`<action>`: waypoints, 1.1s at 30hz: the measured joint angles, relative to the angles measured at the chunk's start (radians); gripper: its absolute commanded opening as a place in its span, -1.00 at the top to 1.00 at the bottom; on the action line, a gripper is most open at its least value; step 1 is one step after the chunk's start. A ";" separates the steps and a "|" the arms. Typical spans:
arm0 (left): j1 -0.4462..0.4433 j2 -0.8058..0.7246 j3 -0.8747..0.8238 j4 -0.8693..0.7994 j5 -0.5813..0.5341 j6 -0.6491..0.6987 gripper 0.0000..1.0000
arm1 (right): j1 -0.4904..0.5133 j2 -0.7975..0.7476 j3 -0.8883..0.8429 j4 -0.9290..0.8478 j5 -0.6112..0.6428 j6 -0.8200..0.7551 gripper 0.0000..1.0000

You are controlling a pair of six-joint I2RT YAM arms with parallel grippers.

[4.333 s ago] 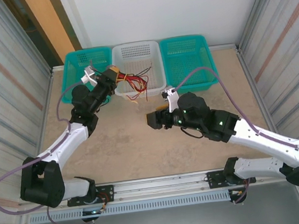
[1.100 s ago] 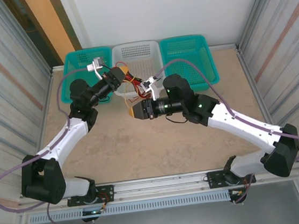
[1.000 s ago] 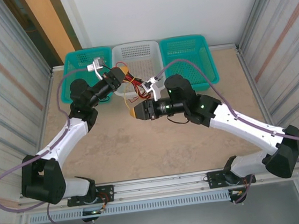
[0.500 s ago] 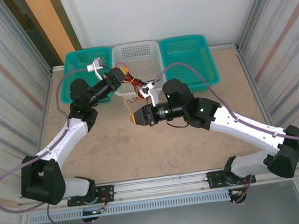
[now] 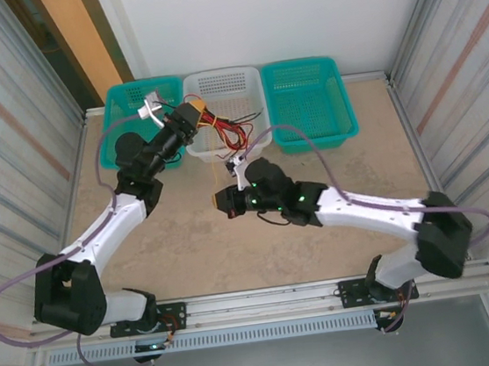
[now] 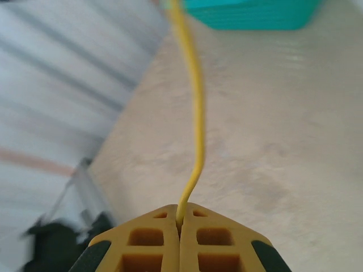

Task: Untangle the cables

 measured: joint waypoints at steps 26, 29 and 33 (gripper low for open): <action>0.175 -0.292 -0.282 -0.383 0.117 -0.090 1.00 | -0.528 -0.468 -0.037 -0.381 0.078 -0.084 1.00; 0.192 -0.314 -0.284 -0.432 0.119 -0.052 1.00 | -0.530 -0.493 -0.021 -0.479 0.106 -0.129 1.00; 0.290 -0.361 -0.327 -0.509 0.083 -0.003 1.00 | -0.797 -0.620 -0.021 -0.595 0.155 -0.139 1.00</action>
